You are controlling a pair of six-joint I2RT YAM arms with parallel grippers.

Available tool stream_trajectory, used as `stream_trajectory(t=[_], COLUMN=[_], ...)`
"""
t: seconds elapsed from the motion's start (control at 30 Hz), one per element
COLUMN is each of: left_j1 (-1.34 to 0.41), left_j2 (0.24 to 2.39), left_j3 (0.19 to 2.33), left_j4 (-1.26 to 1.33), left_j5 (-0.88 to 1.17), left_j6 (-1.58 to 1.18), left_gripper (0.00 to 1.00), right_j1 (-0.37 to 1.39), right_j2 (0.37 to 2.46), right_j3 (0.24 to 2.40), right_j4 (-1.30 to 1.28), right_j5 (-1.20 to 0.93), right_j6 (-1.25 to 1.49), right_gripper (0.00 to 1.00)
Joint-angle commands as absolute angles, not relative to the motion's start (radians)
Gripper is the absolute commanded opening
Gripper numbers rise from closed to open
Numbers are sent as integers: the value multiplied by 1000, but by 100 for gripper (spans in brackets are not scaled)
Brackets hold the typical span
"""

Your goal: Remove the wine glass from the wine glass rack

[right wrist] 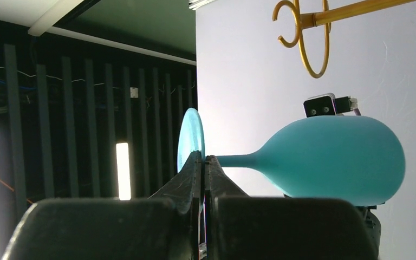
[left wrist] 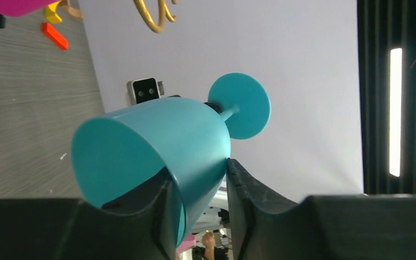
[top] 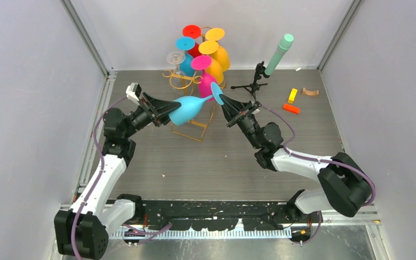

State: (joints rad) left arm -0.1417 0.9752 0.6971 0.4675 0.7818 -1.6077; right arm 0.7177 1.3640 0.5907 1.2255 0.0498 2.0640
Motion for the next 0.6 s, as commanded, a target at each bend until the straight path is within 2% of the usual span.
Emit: stream_trajectory(t=[0.0,0.13,0.17,0.27,0.33,0.37,0.43,0.57], left_j1=[-146,-146,-146,-144,-144,-144,-144,-144], left_j2=[929,923,926,930,926,921,909,906], left_j3=[755,790,795,822,843,856,898,1047], left_j4=[598,560,557,545,500,455,310,-161], left_j5=[811,820,824,841,849,851,856,832], left_j6=[-1655,-1603,-1598,-1566,-1522,-1484,-1375,-1033], left_gripper=[30,3,0,0,0,0,0,0], right_j1=[724,723,724,724,724,724,724,724], right_j2=[1374,1379,1385,1392,1391,1387,1378,1342], right_j3=[560,563,568,571,563,555,540,512], right_j4=[1214,1200,1203,1206,1212,1211,1190,1056], right_j5=[62,64,62,62,63,63,66,72], right_j6=[2055,2048,2046,2038,2015,1996,1980,1963], right_gripper=[0,0,0,2,14,25,40,59])
